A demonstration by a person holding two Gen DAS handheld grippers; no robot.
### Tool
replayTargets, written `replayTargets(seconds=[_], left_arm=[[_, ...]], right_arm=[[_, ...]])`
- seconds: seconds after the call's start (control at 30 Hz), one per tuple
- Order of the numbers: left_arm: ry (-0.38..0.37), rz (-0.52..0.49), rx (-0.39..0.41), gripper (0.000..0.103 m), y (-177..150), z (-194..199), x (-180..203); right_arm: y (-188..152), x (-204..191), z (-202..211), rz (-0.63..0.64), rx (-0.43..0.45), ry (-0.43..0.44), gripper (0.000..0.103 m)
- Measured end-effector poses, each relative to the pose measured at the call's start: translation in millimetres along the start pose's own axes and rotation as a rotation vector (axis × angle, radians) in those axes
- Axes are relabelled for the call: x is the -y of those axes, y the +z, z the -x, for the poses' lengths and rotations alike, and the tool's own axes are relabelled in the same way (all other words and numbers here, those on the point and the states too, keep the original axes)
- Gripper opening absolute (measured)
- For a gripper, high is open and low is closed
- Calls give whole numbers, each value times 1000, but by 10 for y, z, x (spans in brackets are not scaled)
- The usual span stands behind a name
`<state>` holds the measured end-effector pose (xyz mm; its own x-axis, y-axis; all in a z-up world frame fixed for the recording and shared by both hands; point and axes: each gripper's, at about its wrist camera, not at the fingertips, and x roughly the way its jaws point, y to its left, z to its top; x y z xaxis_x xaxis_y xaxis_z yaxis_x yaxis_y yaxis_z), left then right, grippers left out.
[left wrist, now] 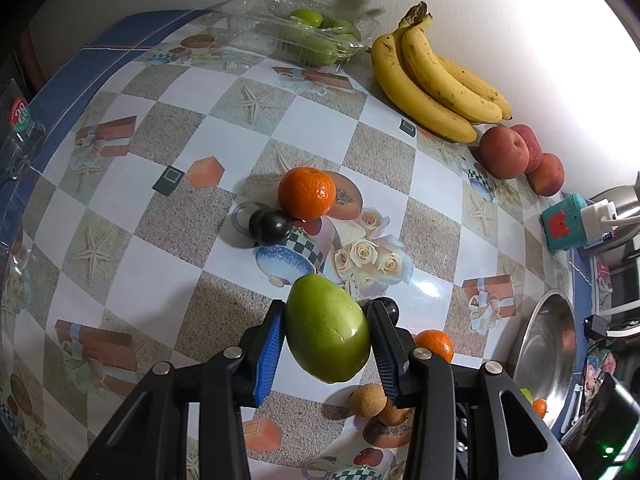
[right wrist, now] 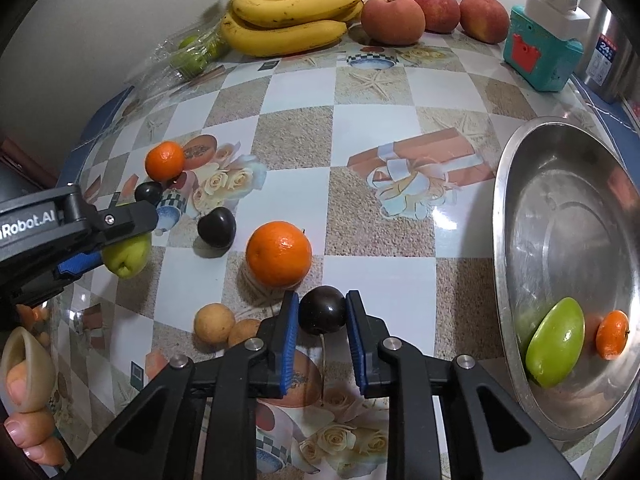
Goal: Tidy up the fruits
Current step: 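Close the right tool on the dark plum while the left tool grasps the green pear, then carry the plum with the right tool over the bowl while the left tool carries the pear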
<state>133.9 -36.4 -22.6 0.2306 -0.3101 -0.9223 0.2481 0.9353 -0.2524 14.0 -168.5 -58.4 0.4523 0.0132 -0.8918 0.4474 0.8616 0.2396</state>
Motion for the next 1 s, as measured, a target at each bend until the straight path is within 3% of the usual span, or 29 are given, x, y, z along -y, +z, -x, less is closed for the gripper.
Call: replayTargets(seconds=[0.33, 0.53, 0.73, 1.0], left_arm=[[-11, -9, 20, 44, 5, 76, 51], [-21, -53, 20, 44, -44, 84, 227], [-100, -122, 19, 44, -126, 123, 534], [-211, -271, 16, 44, -302, 143, 1074]], right_arm=[[63, 108, 231, -46, 35, 27, 24], [155, 434, 513, -118, 108, -11, 24], [171, 943, 676, -243, 150, -84, 24], [46, 1590, 739, -440, 158, -108, 24]])
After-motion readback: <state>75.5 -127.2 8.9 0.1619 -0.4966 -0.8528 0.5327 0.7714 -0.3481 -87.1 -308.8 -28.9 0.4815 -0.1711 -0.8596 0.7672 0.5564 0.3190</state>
